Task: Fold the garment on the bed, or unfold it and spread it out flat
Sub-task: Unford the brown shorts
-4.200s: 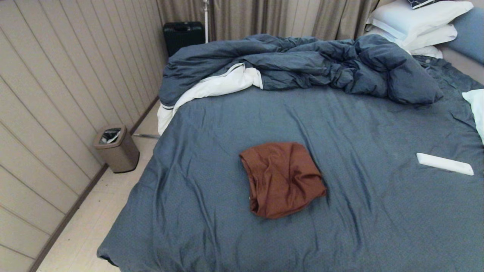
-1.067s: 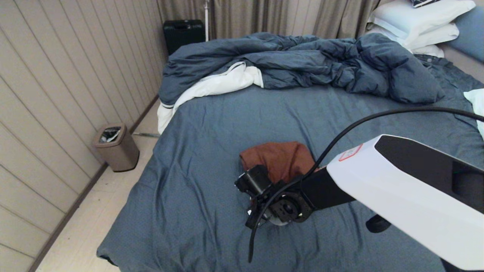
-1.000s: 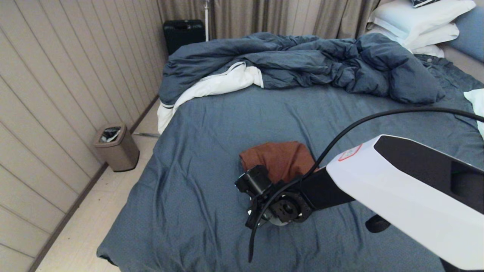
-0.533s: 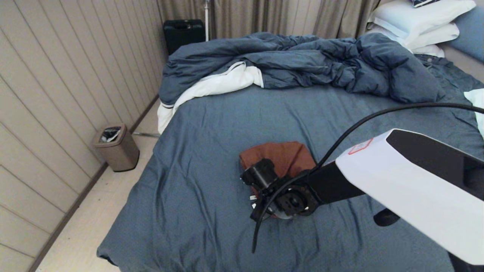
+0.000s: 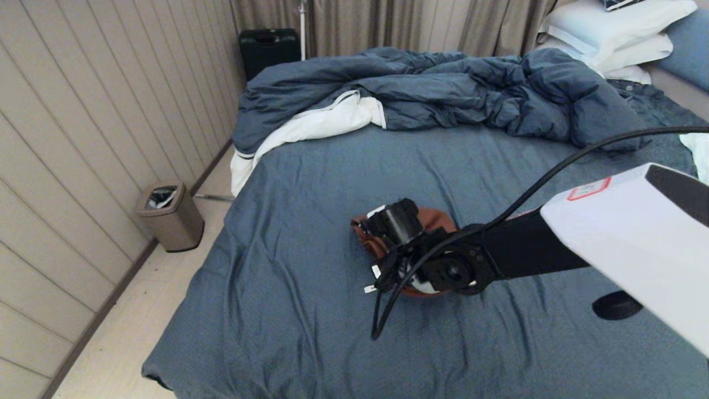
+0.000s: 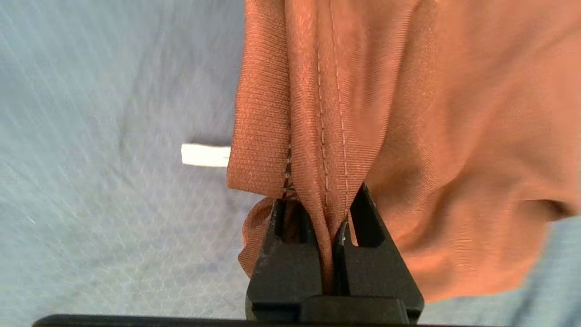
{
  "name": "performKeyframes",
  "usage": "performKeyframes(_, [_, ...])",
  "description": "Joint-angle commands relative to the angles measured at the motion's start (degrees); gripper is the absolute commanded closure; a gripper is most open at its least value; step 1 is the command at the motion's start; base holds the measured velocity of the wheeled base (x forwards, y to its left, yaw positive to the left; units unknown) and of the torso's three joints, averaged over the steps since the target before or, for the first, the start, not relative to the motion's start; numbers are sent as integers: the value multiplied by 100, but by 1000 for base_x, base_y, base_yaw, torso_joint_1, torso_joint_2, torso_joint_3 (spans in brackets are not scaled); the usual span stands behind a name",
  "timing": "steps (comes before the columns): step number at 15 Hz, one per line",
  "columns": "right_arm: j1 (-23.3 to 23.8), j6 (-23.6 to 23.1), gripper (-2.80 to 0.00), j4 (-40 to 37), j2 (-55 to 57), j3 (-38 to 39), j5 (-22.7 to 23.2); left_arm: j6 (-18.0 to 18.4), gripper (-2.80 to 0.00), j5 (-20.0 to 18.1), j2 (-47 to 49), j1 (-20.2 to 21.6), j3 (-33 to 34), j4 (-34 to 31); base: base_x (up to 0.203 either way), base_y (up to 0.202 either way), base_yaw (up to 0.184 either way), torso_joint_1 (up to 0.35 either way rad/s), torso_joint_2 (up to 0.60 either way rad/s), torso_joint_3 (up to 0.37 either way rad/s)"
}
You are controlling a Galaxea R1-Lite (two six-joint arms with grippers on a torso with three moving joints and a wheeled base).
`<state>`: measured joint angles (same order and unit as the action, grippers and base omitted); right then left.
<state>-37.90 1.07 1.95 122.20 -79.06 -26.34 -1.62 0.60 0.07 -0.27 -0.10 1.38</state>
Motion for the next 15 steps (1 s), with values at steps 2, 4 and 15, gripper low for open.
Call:
performKeyframes(2, [-14, -41, 0, -10, -266, -246, -11, -5, 0, 2, 1, 0, 6, 2, 0, 0, 0, 0, 0, 0])
performKeyframes(4, [-74, -62, 0, -51, -330, -406, -19, -5, 0, 4, 1, 0, -6, 3, 0, 0, 0, 0, 0, 0])
performKeyframes(15, [-1185, -354, 0, -172, -528, -1720, 15, -5, 0, 9, 1, 2, -6, 3, 0, 0, 0, 0, 0, 0])
